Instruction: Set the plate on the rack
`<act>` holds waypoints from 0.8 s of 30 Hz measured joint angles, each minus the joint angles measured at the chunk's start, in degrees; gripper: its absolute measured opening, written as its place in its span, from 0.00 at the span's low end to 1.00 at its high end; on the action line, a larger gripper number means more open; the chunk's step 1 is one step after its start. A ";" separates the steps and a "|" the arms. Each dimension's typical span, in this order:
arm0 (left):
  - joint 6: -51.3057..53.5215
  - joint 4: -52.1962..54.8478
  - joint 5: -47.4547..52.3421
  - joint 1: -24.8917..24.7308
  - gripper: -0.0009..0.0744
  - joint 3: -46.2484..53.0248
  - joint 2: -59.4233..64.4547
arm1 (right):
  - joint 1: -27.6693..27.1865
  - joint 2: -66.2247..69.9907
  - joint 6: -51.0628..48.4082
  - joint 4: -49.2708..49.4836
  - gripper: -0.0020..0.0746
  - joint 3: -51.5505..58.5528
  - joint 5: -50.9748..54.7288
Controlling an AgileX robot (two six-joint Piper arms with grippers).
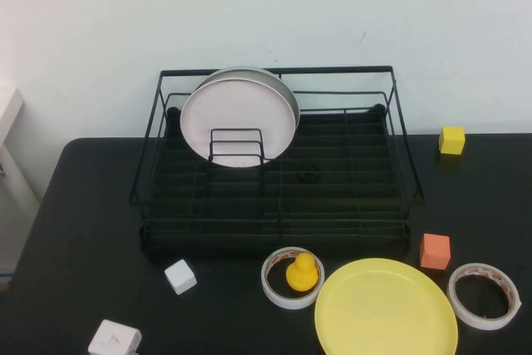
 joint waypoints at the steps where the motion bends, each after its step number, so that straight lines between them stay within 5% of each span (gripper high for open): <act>1: 0.25 -0.01 0.88 0.00 0.01 -0.56 1.25 | 0.00 2.34 0.28 0.51 0.02 -2.14 3.45; 8: -2.95 -6.45 8.88 0.00 0.01 -1.05 9.24 | 0.00 24.56 -6.82 11.47 0.02 -11.65 22.19; 17: -3.63 -17.02 27.28 0.00 0.01 -1.05 18.77 | 0.00 51.79 -29.75 44.03 0.02 -12.20 19.07; 24: -3.70 -18.28 31.80 0.00 0.01 -1.05 21.85 | 0.00 71.75 -43.28 64.84 0.02 -12.29 18.17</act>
